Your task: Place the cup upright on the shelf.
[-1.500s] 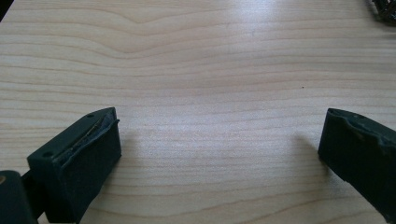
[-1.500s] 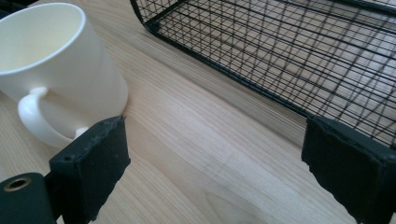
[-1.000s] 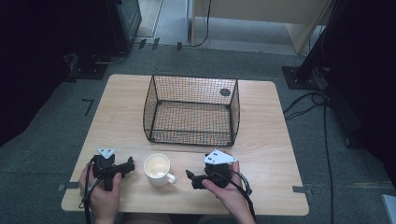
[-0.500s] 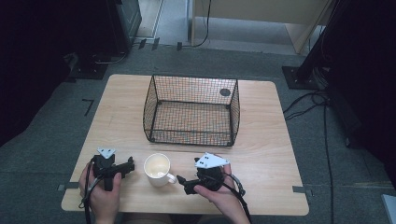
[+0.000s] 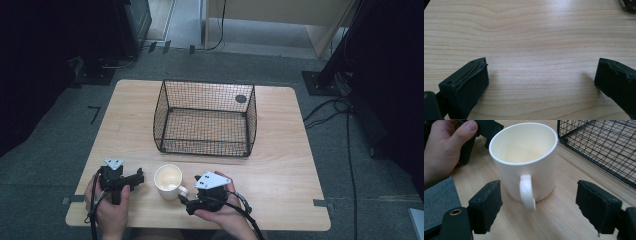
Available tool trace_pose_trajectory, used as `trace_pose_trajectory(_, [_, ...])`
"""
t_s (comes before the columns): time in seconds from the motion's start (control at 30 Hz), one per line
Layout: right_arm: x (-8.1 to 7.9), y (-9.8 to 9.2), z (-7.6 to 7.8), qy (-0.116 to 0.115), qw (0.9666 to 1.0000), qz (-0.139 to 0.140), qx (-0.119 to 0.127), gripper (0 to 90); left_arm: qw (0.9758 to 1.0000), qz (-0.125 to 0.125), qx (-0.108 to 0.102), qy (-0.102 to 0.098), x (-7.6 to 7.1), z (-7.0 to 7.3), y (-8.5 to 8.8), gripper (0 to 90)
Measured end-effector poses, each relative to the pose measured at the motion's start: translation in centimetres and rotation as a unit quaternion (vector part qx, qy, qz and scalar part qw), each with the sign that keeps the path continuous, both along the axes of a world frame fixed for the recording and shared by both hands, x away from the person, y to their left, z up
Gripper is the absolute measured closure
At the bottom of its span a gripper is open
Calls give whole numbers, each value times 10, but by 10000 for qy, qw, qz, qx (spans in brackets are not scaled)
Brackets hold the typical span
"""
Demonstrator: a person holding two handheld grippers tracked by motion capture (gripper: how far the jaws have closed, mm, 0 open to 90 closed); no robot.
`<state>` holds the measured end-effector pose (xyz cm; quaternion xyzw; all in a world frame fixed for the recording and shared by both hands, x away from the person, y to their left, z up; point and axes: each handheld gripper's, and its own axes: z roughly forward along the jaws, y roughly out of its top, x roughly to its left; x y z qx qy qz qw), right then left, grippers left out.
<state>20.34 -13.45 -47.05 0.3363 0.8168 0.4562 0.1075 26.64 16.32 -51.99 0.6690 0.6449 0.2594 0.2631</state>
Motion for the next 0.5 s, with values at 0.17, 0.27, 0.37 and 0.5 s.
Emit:
trace_pose_trajectory(0.17, [-2, 4, -5, -30, 9998, 110, 155, 422, 10000, -2, -1, 1, 0, 0, 0, 0])
trace_pose_trajectory(0.27, [-2, 6, -10, -108, 9997, 152, 134, 519, 10000, 0, -1, 2, 0, 0, 0, 0])
trace_pose_trajectory(0.37, [-2, 6, -14, -135, 9997, 170, 129, 618, 10000, -1, -1, 1, 0, 0, 0, 0])
trace_pose_trajectory(0.5, [-2, 6, -17, -103, 9995, 244, 145, 725, 10000, -2, 0, 0, 0, 0, 0, 0])
